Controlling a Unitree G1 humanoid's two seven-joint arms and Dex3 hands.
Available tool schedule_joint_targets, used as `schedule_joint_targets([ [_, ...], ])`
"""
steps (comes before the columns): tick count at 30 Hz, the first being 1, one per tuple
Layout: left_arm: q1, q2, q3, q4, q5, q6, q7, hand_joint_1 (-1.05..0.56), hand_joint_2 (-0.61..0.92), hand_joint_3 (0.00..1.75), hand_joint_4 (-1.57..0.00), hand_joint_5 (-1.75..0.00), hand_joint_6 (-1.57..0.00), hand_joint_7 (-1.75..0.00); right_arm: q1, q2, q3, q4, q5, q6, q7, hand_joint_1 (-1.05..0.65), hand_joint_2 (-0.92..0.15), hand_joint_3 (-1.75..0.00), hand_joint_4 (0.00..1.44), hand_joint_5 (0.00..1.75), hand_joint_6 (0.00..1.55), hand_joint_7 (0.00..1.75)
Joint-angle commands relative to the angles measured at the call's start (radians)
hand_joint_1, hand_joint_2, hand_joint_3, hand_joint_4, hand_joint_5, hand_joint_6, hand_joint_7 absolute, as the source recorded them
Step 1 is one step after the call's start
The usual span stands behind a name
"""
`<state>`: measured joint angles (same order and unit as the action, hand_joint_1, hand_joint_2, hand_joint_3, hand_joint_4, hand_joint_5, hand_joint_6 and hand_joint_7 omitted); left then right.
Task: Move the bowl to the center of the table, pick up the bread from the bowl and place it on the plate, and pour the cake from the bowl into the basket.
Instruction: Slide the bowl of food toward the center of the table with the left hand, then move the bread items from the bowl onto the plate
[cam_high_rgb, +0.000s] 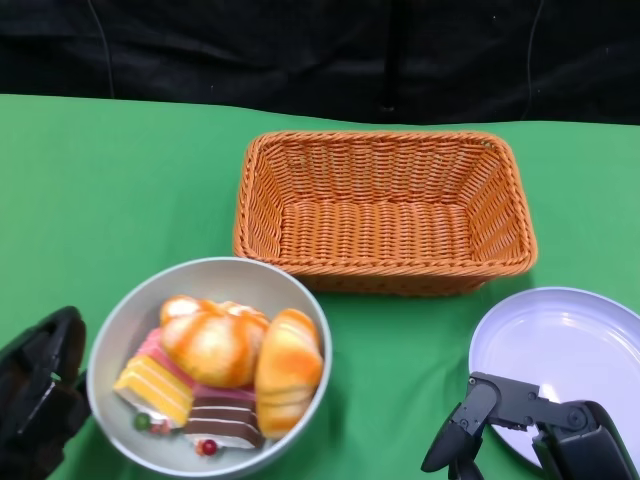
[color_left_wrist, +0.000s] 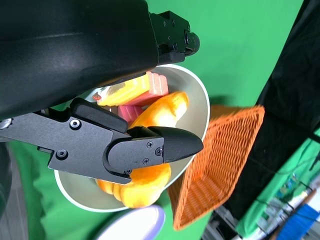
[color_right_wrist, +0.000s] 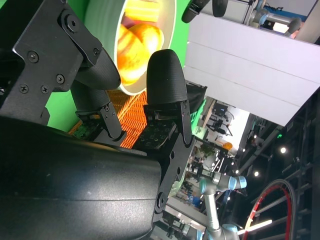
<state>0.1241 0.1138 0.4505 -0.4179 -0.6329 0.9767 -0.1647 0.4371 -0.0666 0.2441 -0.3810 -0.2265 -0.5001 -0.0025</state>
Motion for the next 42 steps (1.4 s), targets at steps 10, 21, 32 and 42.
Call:
schedule_joint_targets([
  [10, 0.012, -0.031, -0.052, -0.048, -0.045, 0.043, 0.084, -0.64, 0.92, 0.51, 0.0, 0.0, 0.0, 0.0, 0.016, 0.004, 0.022, -0.048, -0.02, 0.002, -0.007, 0.14, -0.1, -1.75, 0.91, 1.54, 0.93, 1.25],
  [21, 0.001, -0.094, -0.108, -0.071, -0.055, 0.079, 0.145, -0.63, 0.92, 0.46, 0.0, 0.0, 0.0, 0.0, 0.007, -0.025, 0.027, -0.096, -0.101, -0.044, -0.02, -0.06, -0.36, -1.23, 0.7, 1.43, 0.65, 1.04],
  [32, -0.041, -0.076, -0.16, -0.059, -0.045, 0.092, 0.147, -0.64, 0.92, 0.5, 0.0, 0.0, 0.0, 0.0, -0.054, -0.098, 0.03, -0.263, -0.229, 0.195, 0.081, -0.47, -0.87, -0.12, 0.15, 1.0, 0.18, 0.64],
  [42, -0.045, -0.08, -0.241, -0.085, -0.021, 0.106, 0.156, -0.64, 0.92, 0.53, 0.0, 0.0, 0.0, 0.0, -0.214, -0.126, 0.051, -0.228, -0.315, 0.363, 0.195, -0.56, -0.92, -0.02, 0.0, 0.82, 0.0, 0.54],
])
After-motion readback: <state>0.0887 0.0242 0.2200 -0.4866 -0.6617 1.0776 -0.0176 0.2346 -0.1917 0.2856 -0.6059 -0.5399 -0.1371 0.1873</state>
